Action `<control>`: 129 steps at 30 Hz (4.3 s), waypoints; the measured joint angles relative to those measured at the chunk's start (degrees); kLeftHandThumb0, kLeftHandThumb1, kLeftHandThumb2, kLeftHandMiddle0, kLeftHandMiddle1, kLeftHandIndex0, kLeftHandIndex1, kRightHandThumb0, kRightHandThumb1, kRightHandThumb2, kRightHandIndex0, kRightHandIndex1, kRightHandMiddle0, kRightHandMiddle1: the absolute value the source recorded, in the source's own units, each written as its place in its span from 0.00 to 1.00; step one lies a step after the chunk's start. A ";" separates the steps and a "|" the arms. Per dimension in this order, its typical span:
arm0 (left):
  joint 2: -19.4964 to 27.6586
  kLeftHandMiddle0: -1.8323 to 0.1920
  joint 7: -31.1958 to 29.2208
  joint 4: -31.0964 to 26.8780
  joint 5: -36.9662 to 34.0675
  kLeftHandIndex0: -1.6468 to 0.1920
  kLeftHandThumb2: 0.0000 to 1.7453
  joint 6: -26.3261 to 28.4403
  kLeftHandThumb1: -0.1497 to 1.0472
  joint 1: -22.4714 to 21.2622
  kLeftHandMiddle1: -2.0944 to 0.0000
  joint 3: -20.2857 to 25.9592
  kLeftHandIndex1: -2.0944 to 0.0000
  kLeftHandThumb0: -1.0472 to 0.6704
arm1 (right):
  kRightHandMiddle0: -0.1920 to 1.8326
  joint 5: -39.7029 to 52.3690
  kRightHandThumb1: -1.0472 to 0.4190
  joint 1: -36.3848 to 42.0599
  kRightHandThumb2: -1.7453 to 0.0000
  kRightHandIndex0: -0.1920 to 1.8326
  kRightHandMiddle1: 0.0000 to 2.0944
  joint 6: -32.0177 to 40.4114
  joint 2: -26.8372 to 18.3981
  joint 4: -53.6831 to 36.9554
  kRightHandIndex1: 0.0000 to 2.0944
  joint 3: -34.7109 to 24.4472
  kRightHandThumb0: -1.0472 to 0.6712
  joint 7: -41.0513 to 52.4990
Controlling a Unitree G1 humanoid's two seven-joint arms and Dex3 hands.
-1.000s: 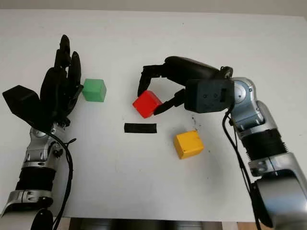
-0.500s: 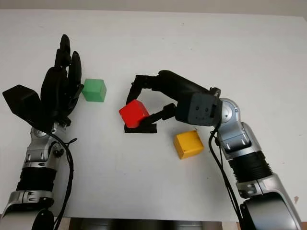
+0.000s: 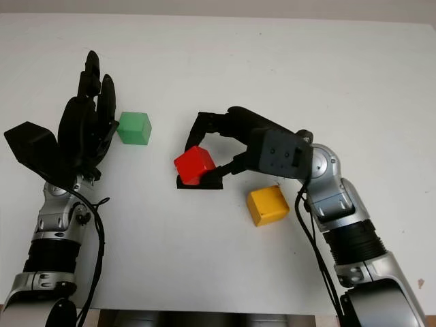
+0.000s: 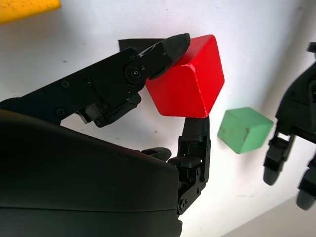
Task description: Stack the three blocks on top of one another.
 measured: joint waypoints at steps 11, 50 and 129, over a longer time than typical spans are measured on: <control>0.04 0.99 -0.02 -0.83 0.04 0.99 0.29 0.42 1.00 0.42 0.97 0.01 0.97 0.15 | 0.29 -2.12 0.10 0.02 0.97 0.26 0.79 0.87 -0.40 0.12 0.02 0.44 0.36 0.79; 0.53 0.99 -0.78 -0.92 0.16 1.00 0.30 0.99 1.00 0.60 0.97 0.10 0.98 0.15 | 0.07 1.90 0.12 -1.44 0.97 0.00 0.06 13.55 -11.24 -15.98 0.00 -8.54 0.14 12.54; 1.84 1.00 -2.29 -4.36 -0.84 1.00 0.30 5.13 1.00 1.32 0.98 0.73 0.99 0.19 | 0.28 -25.59 0.06 32.78 0.97 0.32 0.66 -17.59 -17.22 -31.75 0.05 -15.65 0.44 -12.68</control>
